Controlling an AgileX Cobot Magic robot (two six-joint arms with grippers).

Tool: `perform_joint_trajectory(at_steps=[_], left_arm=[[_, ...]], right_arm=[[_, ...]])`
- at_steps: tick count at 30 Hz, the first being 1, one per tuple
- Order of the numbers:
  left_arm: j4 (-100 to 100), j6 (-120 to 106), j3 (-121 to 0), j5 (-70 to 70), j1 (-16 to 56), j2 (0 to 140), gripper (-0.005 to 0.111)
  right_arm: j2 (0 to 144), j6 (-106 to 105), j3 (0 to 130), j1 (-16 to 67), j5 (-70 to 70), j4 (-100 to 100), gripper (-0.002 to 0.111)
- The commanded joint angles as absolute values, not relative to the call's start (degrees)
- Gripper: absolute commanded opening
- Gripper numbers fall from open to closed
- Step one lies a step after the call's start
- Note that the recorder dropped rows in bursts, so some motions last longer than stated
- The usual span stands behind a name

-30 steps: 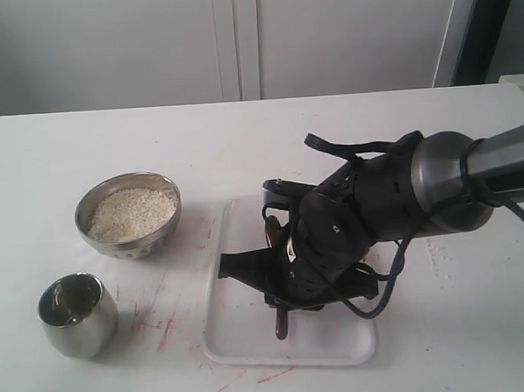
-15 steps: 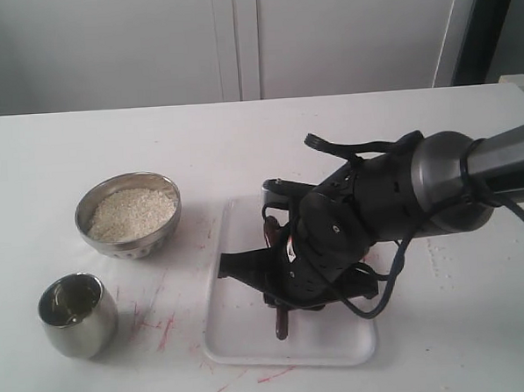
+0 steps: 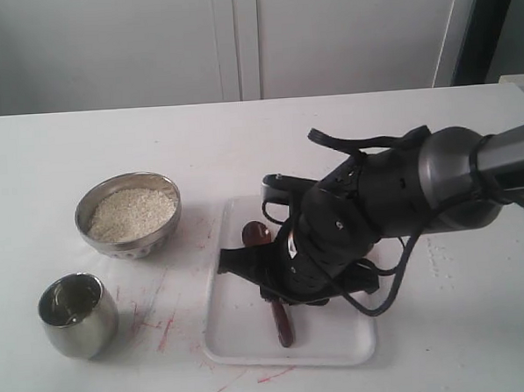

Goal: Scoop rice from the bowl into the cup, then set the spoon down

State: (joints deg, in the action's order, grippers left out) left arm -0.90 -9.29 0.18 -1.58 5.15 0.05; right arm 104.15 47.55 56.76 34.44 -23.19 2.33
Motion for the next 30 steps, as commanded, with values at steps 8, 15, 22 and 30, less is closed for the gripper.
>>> perform_joint_trajectory(at_steps=[8,15,22,30], left_arm=[[-0.5,-9.2,0.0,-1.2,5.3,0.0,0.014],[-0.5,-9.2,0.0,-1.2,5.3,0.0,0.014],[-0.5,-9.2,0.0,-1.2,5.3,0.0,0.014],[-0.5,-9.2,0.0,-1.2,5.3,0.0,0.014]], right_arm=[[90.8,47.7,56.5,34.2,-11.5,16.1,0.023],[74.7,47.8,56.5,34.2,-13.3,40.7,0.012],[58.6,47.8,56.5,34.2,-19.6,49.6,0.0],[42.4,46.3,56.5,34.2,-27.6,48.3,0.0]])
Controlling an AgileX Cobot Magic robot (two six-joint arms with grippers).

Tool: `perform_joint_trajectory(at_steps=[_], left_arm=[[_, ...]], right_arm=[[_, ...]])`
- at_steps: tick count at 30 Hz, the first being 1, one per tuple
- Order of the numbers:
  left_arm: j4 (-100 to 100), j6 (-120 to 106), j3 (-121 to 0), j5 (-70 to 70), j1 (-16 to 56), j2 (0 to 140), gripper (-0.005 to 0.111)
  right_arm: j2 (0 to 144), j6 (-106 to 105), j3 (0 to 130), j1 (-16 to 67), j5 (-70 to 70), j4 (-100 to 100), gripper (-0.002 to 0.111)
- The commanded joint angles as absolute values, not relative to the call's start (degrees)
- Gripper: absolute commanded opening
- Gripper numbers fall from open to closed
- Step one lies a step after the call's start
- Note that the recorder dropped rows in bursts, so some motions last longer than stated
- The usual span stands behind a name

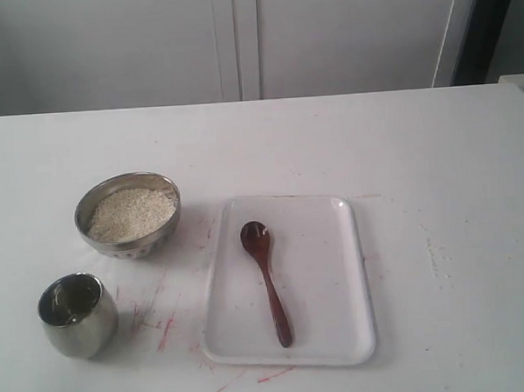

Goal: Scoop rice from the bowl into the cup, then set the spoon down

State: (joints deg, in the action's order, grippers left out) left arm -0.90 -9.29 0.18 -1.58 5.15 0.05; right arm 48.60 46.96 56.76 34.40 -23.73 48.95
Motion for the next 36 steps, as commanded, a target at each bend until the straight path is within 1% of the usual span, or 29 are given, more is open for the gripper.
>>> perform_joint_trajectory(at_steps=[1,6,10,15,21,27,31,36], left_arm=[[-0.5,-9.2,0.0,-1.2,5.3,0.0,0.014],[-0.5,-9.2,0.0,-1.2,5.3,0.0,0.014],[-0.5,-9.2,0.0,-1.2,5.3,0.0,0.014],[-0.5,-9.2,0.0,-1.2,5.3,0.0,0.014],[-0.5,-9.2,0.0,-1.2,5.3,0.0,0.014],[-0.5,-9.2,0.0,-1.2,5.3,0.0,0.014],[-0.5,-9.2,0.0,-1.2,5.3,0.0,0.014],[-0.5,-9.2,0.0,-1.2,5.3,0.0,0.014]], right_arm=[[40.9,46.3,56.5,34.2,-28.5,47.8,0.0],[31.0,45.2,53.7,34.2,-29.5,46.9,0.0],[23.7,39.6,50.3,34.2,-31.4,43.8,0.0],[16.6,28.5,46.7,34.2,-39.0,37.8,0.0],[9.7,25.6,43.2,34.2,-43.8,33.2,0.0],[3.8,25.7,40.0,34.2,-44.5,27.4,0.0],[0.0,25.7,37.8,34.2,-42.1,23.8,0.0],[0.0,25.7,36.6,34.2,-41.4,20.5,0.0]])
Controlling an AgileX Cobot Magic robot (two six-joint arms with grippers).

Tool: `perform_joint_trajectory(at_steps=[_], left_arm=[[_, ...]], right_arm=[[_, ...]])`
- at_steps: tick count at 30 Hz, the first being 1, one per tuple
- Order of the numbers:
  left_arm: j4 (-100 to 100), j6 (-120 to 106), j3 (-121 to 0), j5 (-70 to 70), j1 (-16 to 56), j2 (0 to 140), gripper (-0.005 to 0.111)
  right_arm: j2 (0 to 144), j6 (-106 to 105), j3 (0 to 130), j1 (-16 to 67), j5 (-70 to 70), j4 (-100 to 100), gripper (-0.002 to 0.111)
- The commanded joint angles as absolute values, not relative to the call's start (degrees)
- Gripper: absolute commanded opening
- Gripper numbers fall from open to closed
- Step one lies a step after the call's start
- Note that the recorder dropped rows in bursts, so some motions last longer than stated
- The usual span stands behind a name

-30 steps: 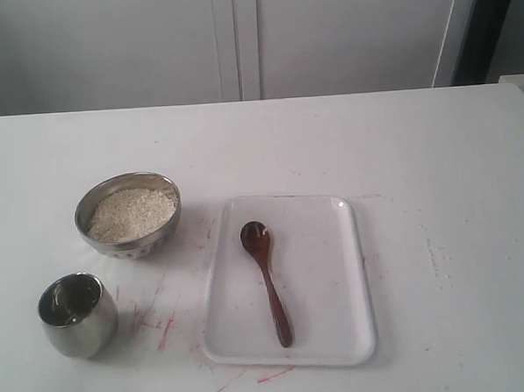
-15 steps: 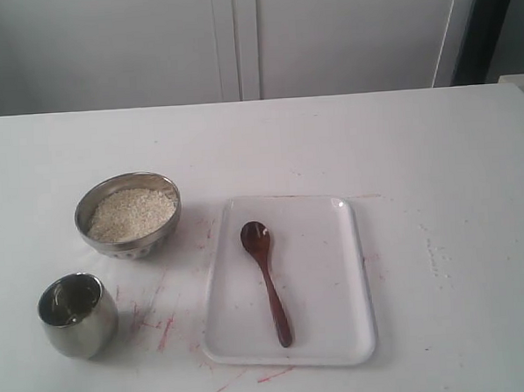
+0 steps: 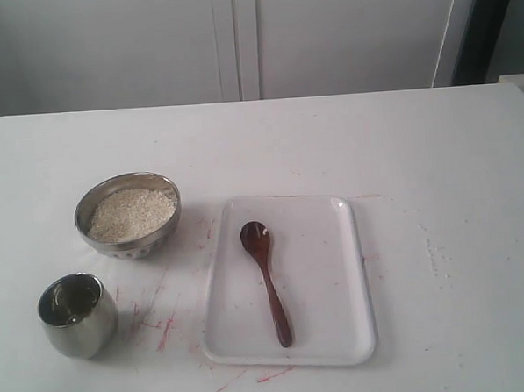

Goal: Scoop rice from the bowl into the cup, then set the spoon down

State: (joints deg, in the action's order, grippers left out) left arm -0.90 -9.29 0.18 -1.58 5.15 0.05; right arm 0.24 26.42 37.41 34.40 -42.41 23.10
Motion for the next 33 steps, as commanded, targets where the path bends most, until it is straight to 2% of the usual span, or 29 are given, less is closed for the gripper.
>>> perform_joint_trajectory(at_steps=[1,11,22,30,33], left_arm=[[-0.5,-9.2,0.0,-1.2,5.3,0.0,0.014],[-0.5,-9.2,0.0,-1.2,5.3,0.0,0.014],[-0.5,-9.2,0.0,-1.2,5.3,0.0,0.014],[-0.5,-9.2,0.0,-1.2,5.3,0.0,0.014],[-0.5,-9.2,0.0,-1.2,5.3,0.0,0.014]], right_arm=[[0.0,25.7,36.4,34.2,-41.4,19.8,0.0],[0.0,26.0,28.0,34.2,-32.6,14.2,0.0],[0.0,26.0,10.0,34.2,-9.5,7.5,0.0],[0.0,25.7,0.0,34.2,-2.9,7.5,0.0],[0.0,23.0,0.0,34.2,-6.0,7.9,0.0]])
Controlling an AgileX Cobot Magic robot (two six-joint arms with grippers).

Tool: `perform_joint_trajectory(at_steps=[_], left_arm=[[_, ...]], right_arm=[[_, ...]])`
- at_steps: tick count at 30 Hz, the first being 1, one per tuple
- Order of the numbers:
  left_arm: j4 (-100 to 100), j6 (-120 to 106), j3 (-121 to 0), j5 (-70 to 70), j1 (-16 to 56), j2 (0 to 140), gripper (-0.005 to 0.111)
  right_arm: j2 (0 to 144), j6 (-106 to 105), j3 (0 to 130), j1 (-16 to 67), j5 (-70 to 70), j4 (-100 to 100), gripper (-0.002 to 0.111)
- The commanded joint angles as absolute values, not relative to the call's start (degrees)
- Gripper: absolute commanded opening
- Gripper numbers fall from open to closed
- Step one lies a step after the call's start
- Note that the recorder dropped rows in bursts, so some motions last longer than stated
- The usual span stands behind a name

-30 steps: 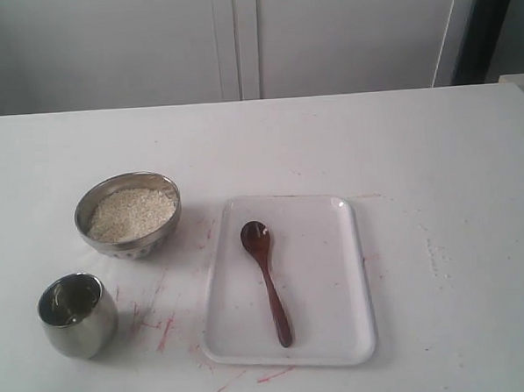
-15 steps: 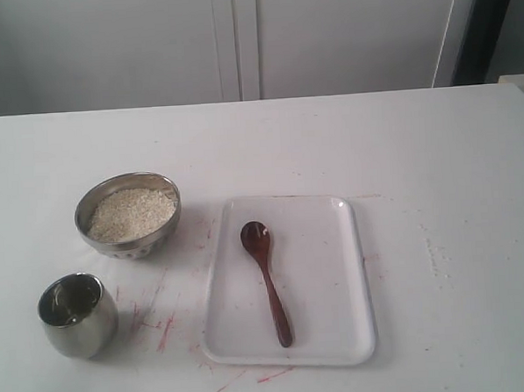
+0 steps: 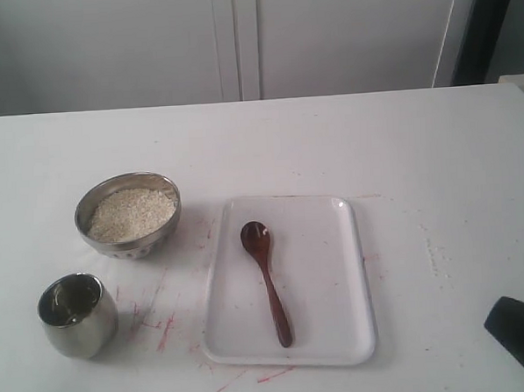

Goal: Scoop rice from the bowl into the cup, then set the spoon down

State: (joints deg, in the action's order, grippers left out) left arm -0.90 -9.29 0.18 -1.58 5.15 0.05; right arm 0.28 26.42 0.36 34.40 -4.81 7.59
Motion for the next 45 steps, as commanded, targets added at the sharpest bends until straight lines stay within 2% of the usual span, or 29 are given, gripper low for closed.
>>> perform_joint_trajectory(at_steps=[1,31,45], left_arm=[[-0.5,-9.2,0.0,-1.2,5.3,0.0,0.014],[-0.5,-9.2,0.0,-1.2,5.3,0.0,0.014],[-0.5,-9.2,0.0,-1.2,5.3,0.0,0.014]], right_arm=[[0.0,22.1,0.0,34.2,-6.9,7.9,0.0],[0.0,22.9,0.0,33.5,-8.3,7.6,0.0],[0.0,22.9,0.0,12.6,-8.3,7.6,0.0]])
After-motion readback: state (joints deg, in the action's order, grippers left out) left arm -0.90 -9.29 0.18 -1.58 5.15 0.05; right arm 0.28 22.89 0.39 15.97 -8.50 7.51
